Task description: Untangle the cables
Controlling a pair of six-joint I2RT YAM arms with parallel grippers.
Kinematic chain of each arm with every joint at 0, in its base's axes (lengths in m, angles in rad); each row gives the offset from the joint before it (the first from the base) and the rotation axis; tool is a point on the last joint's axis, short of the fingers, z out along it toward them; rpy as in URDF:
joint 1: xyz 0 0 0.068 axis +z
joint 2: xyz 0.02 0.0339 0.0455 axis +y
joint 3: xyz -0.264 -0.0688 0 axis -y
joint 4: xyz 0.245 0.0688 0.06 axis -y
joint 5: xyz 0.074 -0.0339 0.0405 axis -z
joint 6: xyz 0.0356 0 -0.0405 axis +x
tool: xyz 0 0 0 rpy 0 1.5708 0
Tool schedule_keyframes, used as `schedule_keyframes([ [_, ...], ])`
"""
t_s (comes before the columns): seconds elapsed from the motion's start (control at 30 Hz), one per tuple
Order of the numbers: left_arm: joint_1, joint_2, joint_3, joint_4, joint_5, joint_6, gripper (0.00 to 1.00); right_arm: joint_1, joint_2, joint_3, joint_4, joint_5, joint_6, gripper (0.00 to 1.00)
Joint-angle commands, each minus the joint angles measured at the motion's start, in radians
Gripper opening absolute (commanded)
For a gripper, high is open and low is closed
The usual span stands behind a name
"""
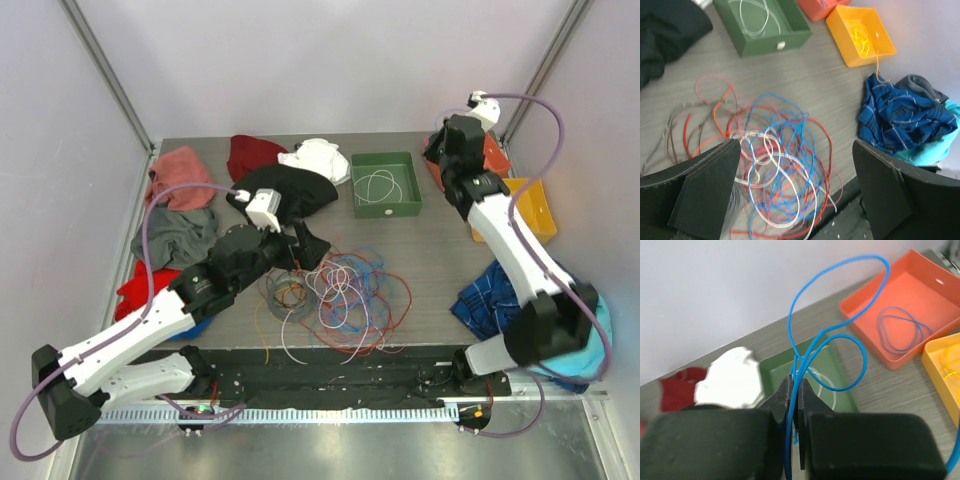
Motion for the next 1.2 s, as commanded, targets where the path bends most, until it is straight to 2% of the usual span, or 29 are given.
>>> schedule_keyframes([
  [0.0,0.004,-0.101,-0.103,0.028,-0.008,-0.079,1.0,-0.103,0.203,0.211,-0.042,-0.007,0.064,0.01],
  [0.13,0.003,-0.193,-0.234,0.012,0.001,-0.136,1.0,-0.162,0.469,0.431,-0.123,0.001,0.012,0.01],
  [0.2,0.004,-0.246,-0.276,-0.001,0.004,-0.165,1.0,-0.183,0.553,0.543,-0.157,0.007,-0.022,0.01],
  [0.3,0.003,-0.286,-0.35,-0.019,0.004,-0.172,1.0,-0.237,0.668,0.625,-0.161,0.007,0.011,0.01],
  [0.47,0.003,-0.268,-0.374,-0.038,-0.029,-0.149,1.0,-0.261,0.853,0.776,-0.174,0.03,-0.004,0.01],
  [0.67,0.004,-0.139,-0.344,-0.022,-0.028,-0.139,1.0,-0.304,0.993,0.833,-0.166,-0.008,0.01,0.01],
  [0.8,0.003,-0.053,-0.305,-0.04,-0.013,-0.142,1.0,-0.311,1.036,0.857,-0.16,0.031,0.011,0.57],
  [0.83,0.003,-0.036,-0.302,-0.048,-0.008,-0.141,1.0,-0.311,1.033,0.858,-0.16,0.042,0.013,0.62],
  [0.9,0.003,-0.038,-0.298,-0.051,0.0,-0.136,1.0,-0.309,0.998,0.841,-0.154,0.056,0.017,0.69],
  [1.0,0.004,-0.078,-0.325,-0.021,0.001,-0.136,1.0,-0.295,0.908,0.734,-0.08,0.053,0.039,0.7],
  [1.1,0.003,-0.136,-0.367,0.024,-0.011,-0.159,1.0,-0.239,0.636,0.492,0.106,0.068,0.06,0.71],
  [1.17,0.003,-0.171,-0.396,0.056,-0.016,-0.175,1.0,-0.205,0.525,0.337,0.139,0.076,0.08,0.71],
])
